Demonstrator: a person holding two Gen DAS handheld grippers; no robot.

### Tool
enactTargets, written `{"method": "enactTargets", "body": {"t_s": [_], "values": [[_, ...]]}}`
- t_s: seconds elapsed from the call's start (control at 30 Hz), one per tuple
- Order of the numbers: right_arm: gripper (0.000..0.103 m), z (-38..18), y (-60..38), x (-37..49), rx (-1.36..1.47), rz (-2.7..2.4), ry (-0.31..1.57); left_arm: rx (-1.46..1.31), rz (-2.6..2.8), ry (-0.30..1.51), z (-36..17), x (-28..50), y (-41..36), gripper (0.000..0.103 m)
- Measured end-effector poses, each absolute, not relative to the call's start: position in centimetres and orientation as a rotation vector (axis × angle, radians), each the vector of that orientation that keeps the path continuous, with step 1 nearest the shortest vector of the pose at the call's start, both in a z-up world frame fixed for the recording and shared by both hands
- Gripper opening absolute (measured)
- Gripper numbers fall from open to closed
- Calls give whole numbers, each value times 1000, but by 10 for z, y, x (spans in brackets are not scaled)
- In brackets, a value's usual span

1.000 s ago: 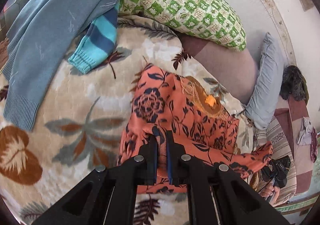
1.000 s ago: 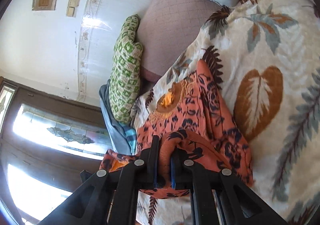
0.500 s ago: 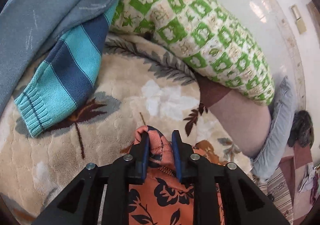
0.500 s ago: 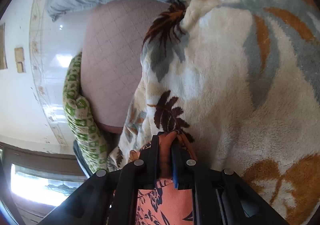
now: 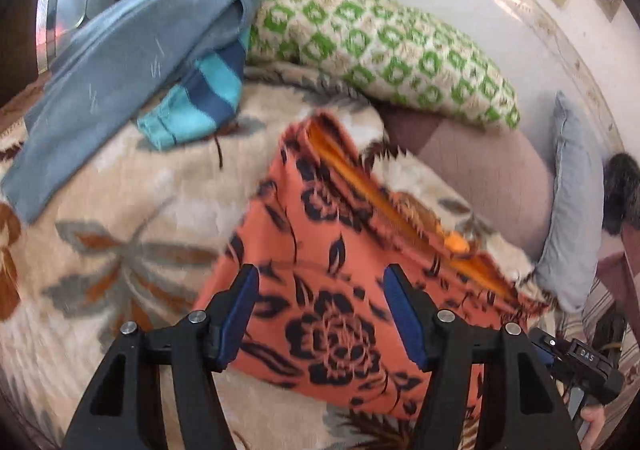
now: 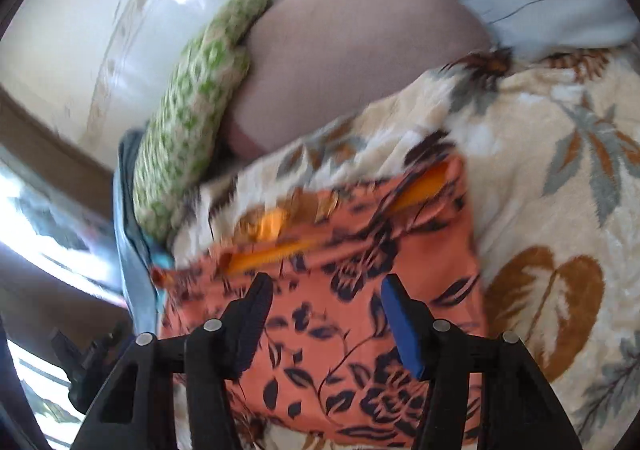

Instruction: Fold small clothes

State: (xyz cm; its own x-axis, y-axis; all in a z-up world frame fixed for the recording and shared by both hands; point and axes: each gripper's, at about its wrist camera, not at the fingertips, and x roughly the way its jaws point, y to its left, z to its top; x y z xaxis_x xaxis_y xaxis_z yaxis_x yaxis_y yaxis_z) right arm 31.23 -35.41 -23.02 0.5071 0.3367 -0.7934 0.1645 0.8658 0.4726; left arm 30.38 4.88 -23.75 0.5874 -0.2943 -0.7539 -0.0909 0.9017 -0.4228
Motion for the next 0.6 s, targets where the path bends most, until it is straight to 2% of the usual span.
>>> {"method": "enactTargets", "body": {"t_s": [0.07, 0.2, 0.3, 0.43, 0.53, 0.6], "values": [[45, -247, -309, 321, 376, 116, 1127, -369, -91, 981, -256, 304, 39, 65], [45, -280, -257, 363, 204, 77, 1220, -300, -91, 976, -268, 312, 37, 65], [45, -277, -251, 410, 134, 15, 1159, -237, -95, 986, -272, 320, 31, 65], [44, -270, -281, 466, 306, -127, 1107, -198, -100, 995, -274, 325, 29, 65], [44, -243, -286, 460, 383, -137, 969, -232, -116, 1010, -272, 329, 36, 65], [44, -233, -271, 447, 386, -61, 948, -275, -122, 1016, -270, 331, 43, 65]]}}
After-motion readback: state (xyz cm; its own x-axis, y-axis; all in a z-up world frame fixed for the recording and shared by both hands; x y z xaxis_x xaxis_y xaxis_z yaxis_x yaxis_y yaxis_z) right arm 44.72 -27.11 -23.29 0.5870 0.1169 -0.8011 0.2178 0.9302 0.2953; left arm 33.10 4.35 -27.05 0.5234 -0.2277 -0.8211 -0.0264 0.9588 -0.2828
